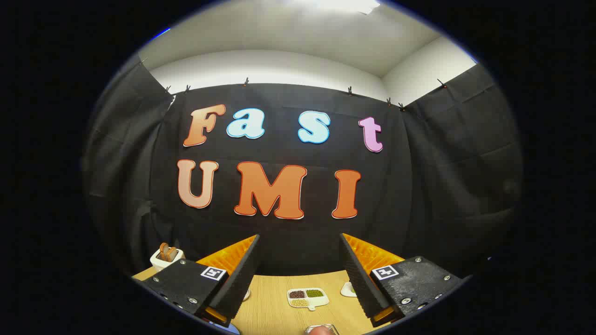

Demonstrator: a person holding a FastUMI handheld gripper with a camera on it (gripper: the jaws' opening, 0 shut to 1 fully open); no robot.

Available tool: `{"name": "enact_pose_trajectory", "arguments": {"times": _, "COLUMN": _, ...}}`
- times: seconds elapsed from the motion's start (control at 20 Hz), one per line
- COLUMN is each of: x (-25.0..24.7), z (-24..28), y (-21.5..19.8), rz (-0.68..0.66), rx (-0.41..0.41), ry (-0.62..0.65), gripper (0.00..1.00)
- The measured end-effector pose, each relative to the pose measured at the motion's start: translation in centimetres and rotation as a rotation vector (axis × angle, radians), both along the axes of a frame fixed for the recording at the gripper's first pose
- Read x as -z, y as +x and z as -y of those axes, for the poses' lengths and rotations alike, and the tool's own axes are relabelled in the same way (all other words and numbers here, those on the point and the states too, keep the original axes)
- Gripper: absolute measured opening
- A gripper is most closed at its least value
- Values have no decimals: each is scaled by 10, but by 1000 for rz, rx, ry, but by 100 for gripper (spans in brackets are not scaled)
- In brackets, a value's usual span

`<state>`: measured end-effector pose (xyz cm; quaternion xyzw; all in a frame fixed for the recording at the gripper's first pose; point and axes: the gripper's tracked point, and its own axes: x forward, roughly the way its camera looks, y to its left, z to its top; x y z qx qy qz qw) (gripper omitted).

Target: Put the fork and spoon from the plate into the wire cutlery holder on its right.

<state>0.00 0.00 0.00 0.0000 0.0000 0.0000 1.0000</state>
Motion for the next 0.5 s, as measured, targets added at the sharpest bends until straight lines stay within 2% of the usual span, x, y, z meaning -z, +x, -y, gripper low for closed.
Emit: {"name": "enact_pose_trajectory", "arguments": {"times": 0.5, "x": -9, "z": -3, "y": -2, "rz": 9, "rx": 2, "ry": 3, "gripper": 98}}
